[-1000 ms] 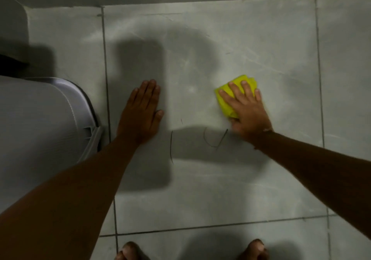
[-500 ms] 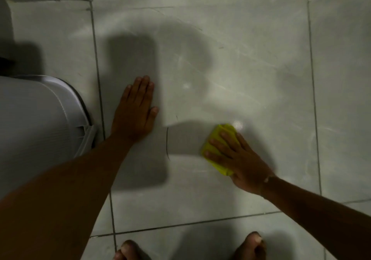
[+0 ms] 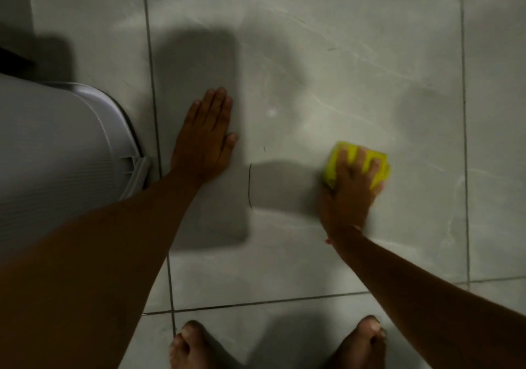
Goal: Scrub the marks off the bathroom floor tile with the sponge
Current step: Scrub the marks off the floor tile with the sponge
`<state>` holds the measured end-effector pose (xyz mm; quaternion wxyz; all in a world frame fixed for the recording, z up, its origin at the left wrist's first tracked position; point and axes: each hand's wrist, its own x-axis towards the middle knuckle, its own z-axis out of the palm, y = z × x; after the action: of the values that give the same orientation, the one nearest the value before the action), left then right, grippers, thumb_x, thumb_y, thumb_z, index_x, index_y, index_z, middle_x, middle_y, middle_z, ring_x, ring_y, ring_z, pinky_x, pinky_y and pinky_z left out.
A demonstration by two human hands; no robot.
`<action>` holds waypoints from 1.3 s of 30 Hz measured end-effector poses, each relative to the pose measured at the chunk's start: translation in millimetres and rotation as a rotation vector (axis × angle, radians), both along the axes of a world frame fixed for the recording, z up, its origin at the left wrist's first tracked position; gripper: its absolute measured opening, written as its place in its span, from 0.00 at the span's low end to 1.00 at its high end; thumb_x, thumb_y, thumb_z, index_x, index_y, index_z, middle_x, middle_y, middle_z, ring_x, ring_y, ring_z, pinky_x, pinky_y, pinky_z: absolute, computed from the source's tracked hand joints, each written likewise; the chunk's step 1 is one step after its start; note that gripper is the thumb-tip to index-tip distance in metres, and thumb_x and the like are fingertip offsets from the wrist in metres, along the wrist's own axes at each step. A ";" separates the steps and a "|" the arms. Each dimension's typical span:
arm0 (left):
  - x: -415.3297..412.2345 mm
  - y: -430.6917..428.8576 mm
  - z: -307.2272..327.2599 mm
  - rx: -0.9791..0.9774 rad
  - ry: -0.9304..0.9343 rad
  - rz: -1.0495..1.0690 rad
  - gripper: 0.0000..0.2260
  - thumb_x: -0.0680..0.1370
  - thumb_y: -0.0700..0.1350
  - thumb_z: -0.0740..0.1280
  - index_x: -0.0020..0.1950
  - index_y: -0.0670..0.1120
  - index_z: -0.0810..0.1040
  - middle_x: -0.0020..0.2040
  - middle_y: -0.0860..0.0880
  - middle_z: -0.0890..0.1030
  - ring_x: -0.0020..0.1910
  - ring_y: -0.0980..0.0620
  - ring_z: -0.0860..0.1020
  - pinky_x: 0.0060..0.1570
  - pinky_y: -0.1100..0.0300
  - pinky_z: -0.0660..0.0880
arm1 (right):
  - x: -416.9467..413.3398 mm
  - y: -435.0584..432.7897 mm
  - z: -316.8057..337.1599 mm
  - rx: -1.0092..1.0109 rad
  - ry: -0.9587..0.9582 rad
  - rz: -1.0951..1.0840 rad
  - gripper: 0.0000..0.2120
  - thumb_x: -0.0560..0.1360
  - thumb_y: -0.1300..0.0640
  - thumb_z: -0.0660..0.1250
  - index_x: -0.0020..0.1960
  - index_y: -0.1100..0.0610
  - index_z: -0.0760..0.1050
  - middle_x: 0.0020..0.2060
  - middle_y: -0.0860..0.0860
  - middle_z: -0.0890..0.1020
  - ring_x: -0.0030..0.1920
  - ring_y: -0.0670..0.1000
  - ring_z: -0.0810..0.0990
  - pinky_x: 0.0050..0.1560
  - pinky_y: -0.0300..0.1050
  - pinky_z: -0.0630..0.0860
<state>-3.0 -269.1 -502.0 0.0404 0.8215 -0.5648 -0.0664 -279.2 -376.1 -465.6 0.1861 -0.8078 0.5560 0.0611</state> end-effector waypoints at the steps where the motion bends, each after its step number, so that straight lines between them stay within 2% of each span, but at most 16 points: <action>1: 0.3 -0.2 0.2 -0.003 0.004 0.000 0.29 0.82 0.53 0.53 0.81 0.42 0.54 0.81 0.41 0.57 0.81 0.43 0.53 0.80 0.46 0.51 | 19.5 5.9 -0.7 -0.033 -0.018 0.161 0.36 0.72 0.54 0.62 0.78 0.46 0.56 0.79 0.54 0.58 0.78 0.65 0.49 0.75 0.70 0.45; 3: 0.3 -0.5 0.4 -0.006 0.012 -0.002 0.29 0.82 0.52 0.53 0.80 0.41 0.55 0.81 0.41 0.57 0.81 0.43 0.54 0.80 0.46 0.51 | 26.4 4.4 -8.9 -0.057 -0.077 0.736 0.35 0.72 0.54 0.60 0.78 0.45 0.56 0.79 0.52 0.59 0.79 0.62 0.50 0.76 0.67 0.46; 5: -0.5 0.0 0.6 -0.006 0.013 -0.002 0.29 0.82 0.52 0.53 0.80 0.41 0.55 0.81 0.41 0.57 0.81 0.42 0.54 0.80 0.46 0.51 | 19.2 -26.0 -8.5 -0.032 -0.088 0.970 0.36 0.70 0.53 0.60 0.77 0.43 0.56 0.78 0.51 0.60 0.79 0.60 0.52 0.75 0.65 0.48; 9: 0.5 -0.5 -0.2 -0.003 0.020 -0.003 0.29 0.82 0.52 0.52 0.81 0.41 0.54 0.82 0.41 0.56 0.81 0.43 0.53 0.80 0.47 0.49 | 65.0 -45.0 -7.2 -0.047 -0.053 0.333 0.39 0.66 0.50 0.62 0.77 0.45 0.58 0.78 0.53 0.60 0.78 0.63 0.52 0.75 0.68 0.46; 10: 0.9 -0.1 0.0 0.000 0.020 0.001 0.29 0.82 0.52 0.52 0.81 0.41 0.54 0.82 0.41 0.56 0.82 0.43 0.53 0.80 0.47 0.49 | 79.6 -38.6 -4.8 -0.049 -0.042 0.308 0.39 0.66 0.50 0.61 0.77 0.45 0.57 0.79 0.52 0.58 0.79 0.63 0.50 0.75 0.68 0.45; 15: -1.2 0.9 -0.3 0.002 0.017 0.005 0.29 0.82 0.52 0.53 0.81 0.41 0.54 0.82 0.41 0.56 0.81 0.43 0.53 0.80 0.48 0.49 | 29.5 -36.5 -5.6 -0.031 -0.086 1.062 0.33 0.72 0.51 0.56 0.77 0.41 0.56 0.79 0.50 0.59 0.79 0.59 0.49 0.76 0.65 0.49; 16: -1.5 1.0 -1.5 0.000 0.016 0.007 0.29 0.82 0.52 0.52 0.81 0.41 0.54 0.82 0.41 0.56 0.81 0.43 0.53 0.80 0.48 0.48 | 25.8 -44.9 -7.3 -0.048 -0.072 1.025 0.33 0.71 0.50 0.56 0.77 0.42 0.57 0.78 0.50 0.60 0.79 0.59 0.51 0.76 0.65 0.50; 19: 0.4 -0.4 -1.4 -0.007 0.013 -0.002 0.29 0.82 0.52 0.52 0.81 0.42 0.54 0.82 0.42 0.56 0.82 0.44 0.53 0.80 0.49 0.47 | 58.3 -37.1 -1.9 -0.022 -0.062 0.592 0.32 0.72 0.47 0.58 0.76 0.43 0.59 0.78 0.52 0.60 0.79 0.61 0.51 0.75 0.68 0.48; 20: 0.4 -0.2 -1.4 -0.004 0.012 -0.002 0.29 0.82 0.52 0.52 0.81 0.42 0.53 0.82 0.42 0.56 0.82 0.43 0.53 0.80 0.48 0.48 | 68.4 -25.6 -0.5 -0.018 -0.081 0.616 0.31 0.73 0.48 0.58 0.76 0.44 0.60 0.78 0.52 0.60 0.79 0.62 0.50 0.75 0.69 0.47; 24: -1.6 0.3 -0.3 -0.002 0.021 -0.002 0.29 0.82 0.52 0.52 0.81 0.42 0.53 0.82 0.42 0.55 0.82 0.44 0.53 0.80 0.49 0.48 | 38.9 -30.8 -3.9 -0.009 -0.109 1.270 0.34 0.70 0.53 0.56 0.76 0.43 0.59 0.78 0.51 0.60 0.79 0.61 0.51 0.76 0.67 0.46; 25: -0.9 0.1 -0.4 -0.005 0.013 -0.002 0.29 0.82 0.52 0.52 0.81 0.42 0.54 0.82 0.42 0.56 0.82 0.43 0.53 0.80 0.49 0.48 | 37.9 -41.5 -4.4 -0.042 -0.106 1.234 0.33 0.71 0.54 0.57 0.76 0.43 0.59 0.78 0.51 0.61 0.79 0.61 0.52 0.76 0.66 0.48; 28: 0.5 0.6 1.6 0.009 0.014 -0.001 0.29 0.82 0.52 0.51 0.81 0.42 0.54 0.82 0.41 0.56 0.81 0.43 0.54 0.80 0.47 0.49 | 61.7 -25.7 1.2 -0.040 -0.037 0.779 0.31 0.73 0.53 0.58 0.76 0.43 0.60 0.78 0.51 0.61 0.79 0.61 0.51 0.76 0.66 0.46; 29: -0.6 0.5 2.4 0.011 0.017 -0.003 0.29 0.82 0.52 0.51 0.81 0.42 0.54 0.82 0.41 0.56 0.81 0.43 0.54 0.80 0.47 0.50 | 68.0 -9.8 1.8 -0.024 -0.041 0.785 0.31 0.73 0.52 0.56 0.76 0.44 0.60 0.78 0.52 0.61 0.79 0.63 0.51 0.76 0.67 0.45; 33: 0.3 -0.3 3.6 0.014 0.029 -0.007 0.29 0.82 0.52 0.51 0.81 0.41 0.54 0.82 0.41 0.56 0.81 0.42 0.53 0.80 0.46 0.50 | 28.0 5.7 1.8 0.016 -0.015 1.374 0.34 0.71 0.56 0.53 0.77 0.44 0.57 0.79 0.51 0.59 0.79 0.63 0.50 0.75 0.69 0.51; 38: -0.4 -0.1 4.9 0.024 0.034 -0.005 0.29 0.82 0.52 0.52 0.80 0.41 0.54 0.82 0.41 0.56 0.81 0.43 0.53 0.80 0.46 0.50 | 50.6 0.2 4.6 0.007 0.048 0.855 0.40 0.66 0.54 0.60 0.77 0.43 0.57 0.78 0.52 0.60 0.79 0.63 0.51 0.75 0.70 0.48; 39: -1.4 -0.2 5.5 0.028 0.038 -0.004 0.29 0.82 0.52 0.52 0.81 0.41 0.54 0.82 0.41 0.56 0.82 0.43 0.53 0.80 0.46 0.50 | 55.4 14.8 6.1 0.006 0.043 0.846 0.40 0.66 0.55 0.61 0.77 0.44 0.57 0.79 0.53 0.59 0.78 0.64 0.50 0.75 0.70 0.47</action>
<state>-4.3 -269.3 -496.5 0.0394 0.8195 -0.5646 -0.0900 -223.8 -361.3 -459.5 0.1356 -0.9627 0.1791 0.1506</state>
